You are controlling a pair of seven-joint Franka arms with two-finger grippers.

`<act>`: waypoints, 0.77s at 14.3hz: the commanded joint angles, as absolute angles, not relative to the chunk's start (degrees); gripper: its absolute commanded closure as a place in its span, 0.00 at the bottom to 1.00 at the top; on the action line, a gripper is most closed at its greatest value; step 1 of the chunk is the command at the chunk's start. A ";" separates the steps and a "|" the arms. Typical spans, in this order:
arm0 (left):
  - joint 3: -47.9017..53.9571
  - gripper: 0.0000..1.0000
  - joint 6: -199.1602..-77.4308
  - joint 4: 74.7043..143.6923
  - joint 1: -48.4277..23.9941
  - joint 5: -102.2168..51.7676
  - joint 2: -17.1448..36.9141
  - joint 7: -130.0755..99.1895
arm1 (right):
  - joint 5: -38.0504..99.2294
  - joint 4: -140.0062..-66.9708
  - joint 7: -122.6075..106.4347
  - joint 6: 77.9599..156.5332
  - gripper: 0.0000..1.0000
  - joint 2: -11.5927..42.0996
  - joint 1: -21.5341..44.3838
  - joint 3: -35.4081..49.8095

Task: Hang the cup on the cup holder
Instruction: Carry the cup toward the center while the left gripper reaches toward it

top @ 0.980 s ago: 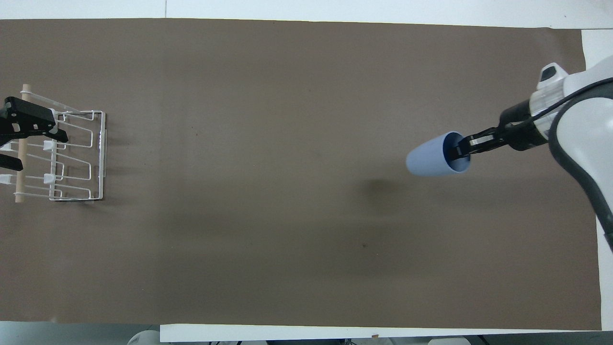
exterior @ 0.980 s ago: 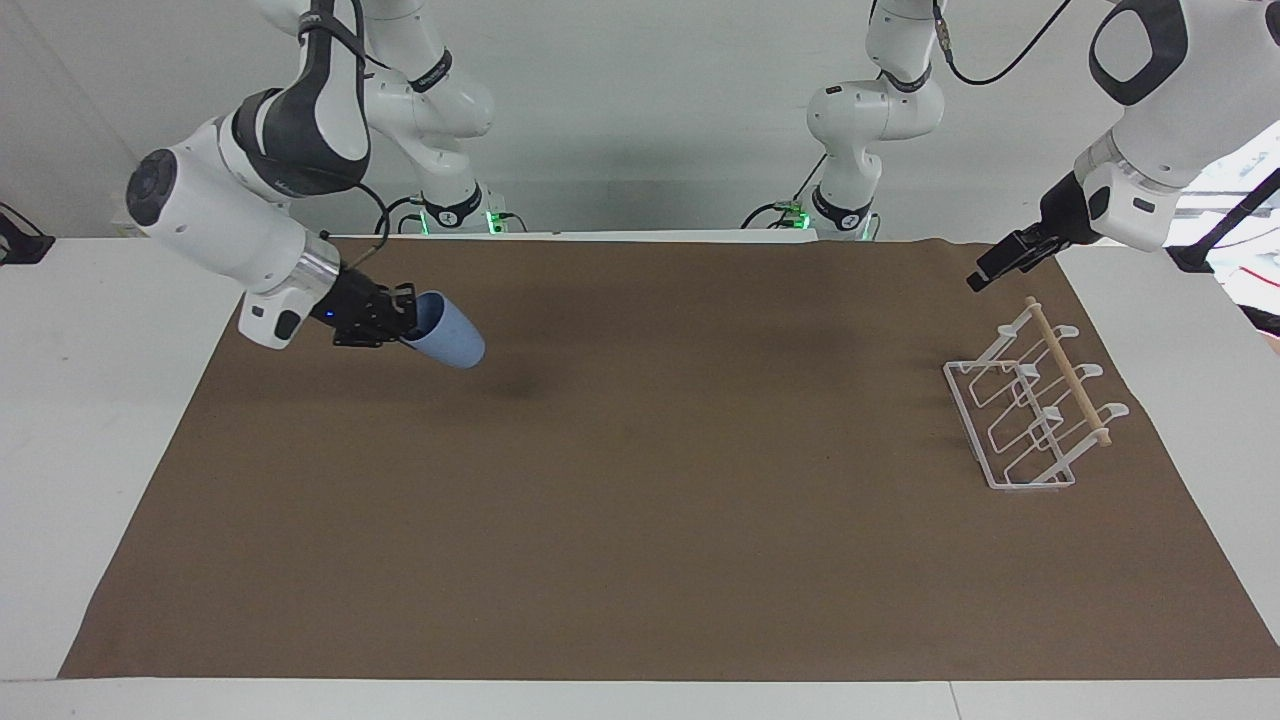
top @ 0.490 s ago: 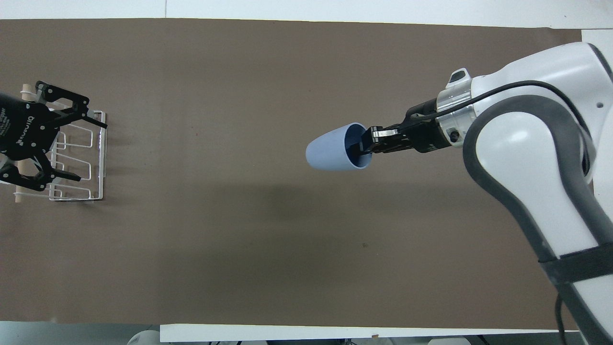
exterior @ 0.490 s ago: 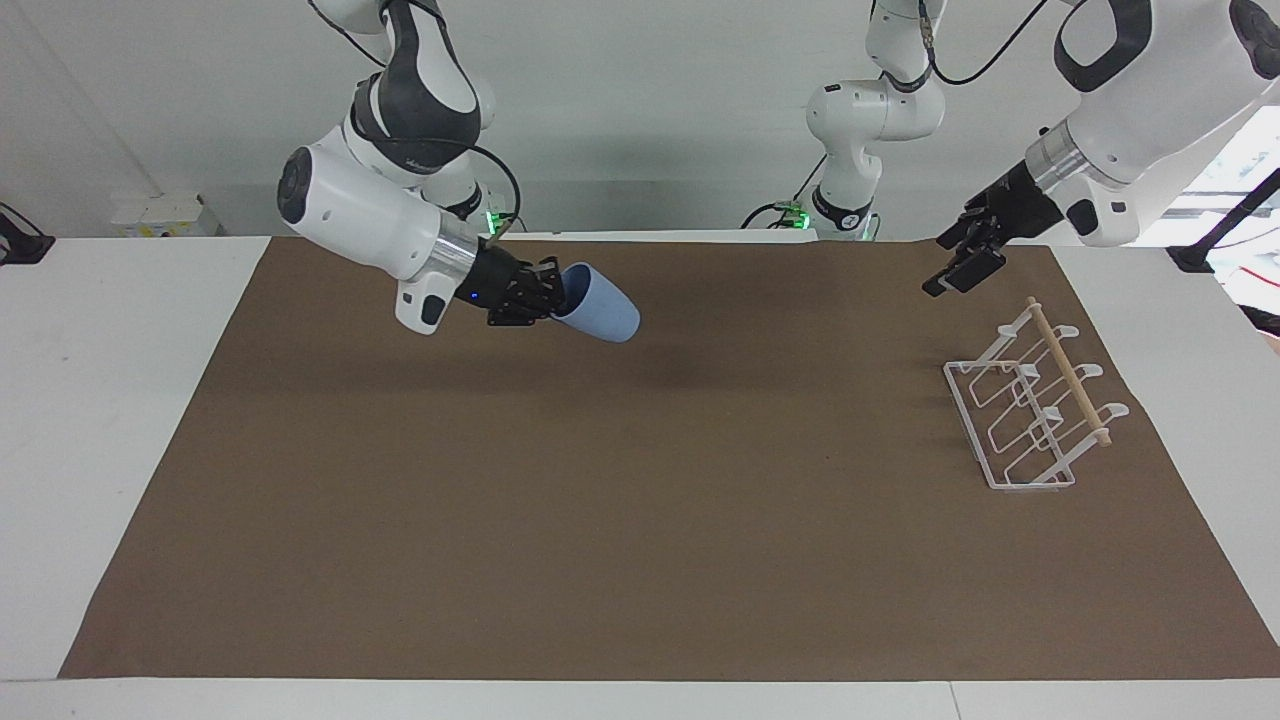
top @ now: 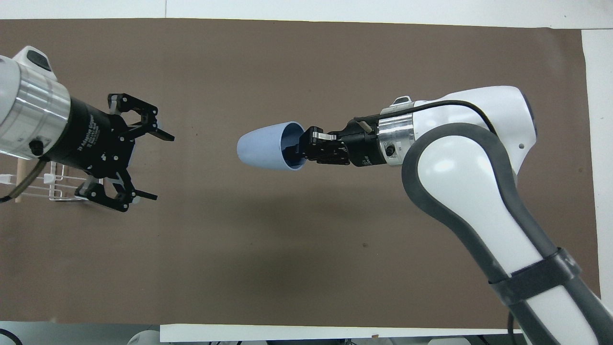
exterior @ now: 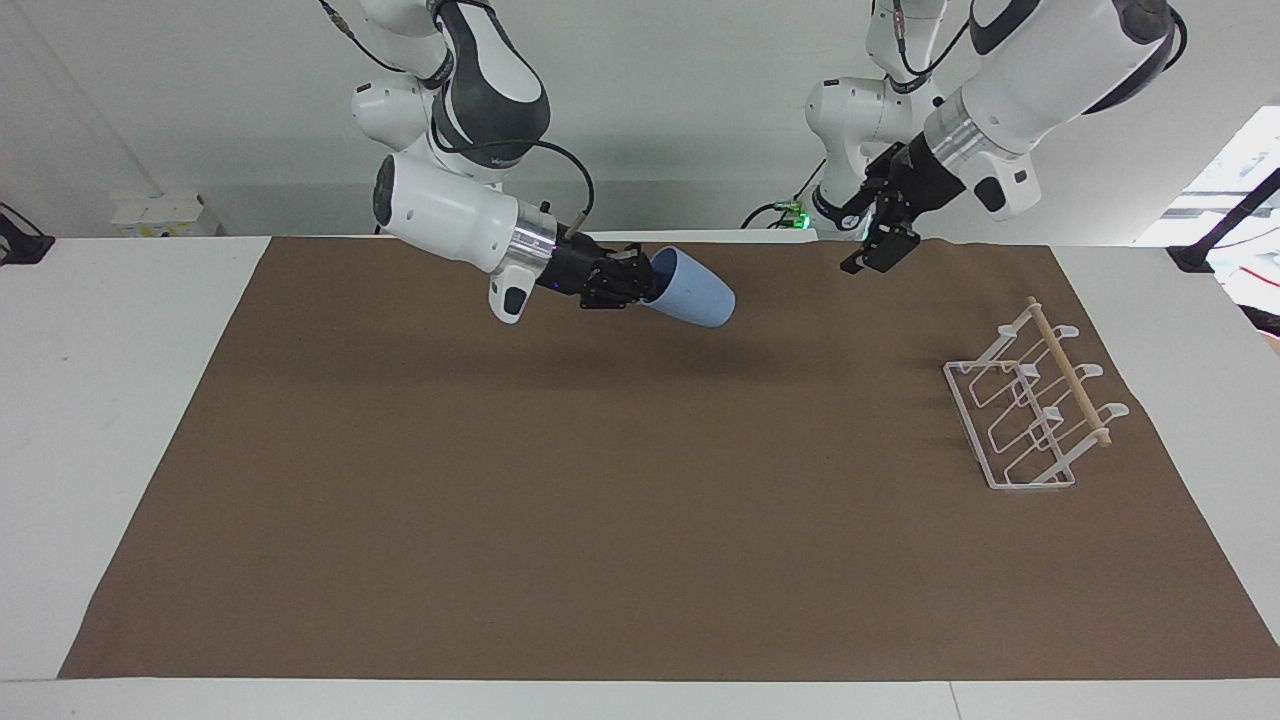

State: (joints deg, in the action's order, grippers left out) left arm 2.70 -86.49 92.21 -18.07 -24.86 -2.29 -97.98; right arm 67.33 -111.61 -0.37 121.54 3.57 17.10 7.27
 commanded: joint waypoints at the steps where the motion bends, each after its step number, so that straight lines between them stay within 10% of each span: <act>1: 1.93 0.00 -94.71 92.72 -21.96 -26.02 -2.55 -105.27 | 71.27 -113.82 1.49 125.15 1.00 1.58 19.15 7.21; 11: 2.02 0.00 -107.57 102.12 -29.00 -25.84 -5.27 -108.54 | 71.81 -115.49 2.29 125.24 1.00 0.88 21.27 7.21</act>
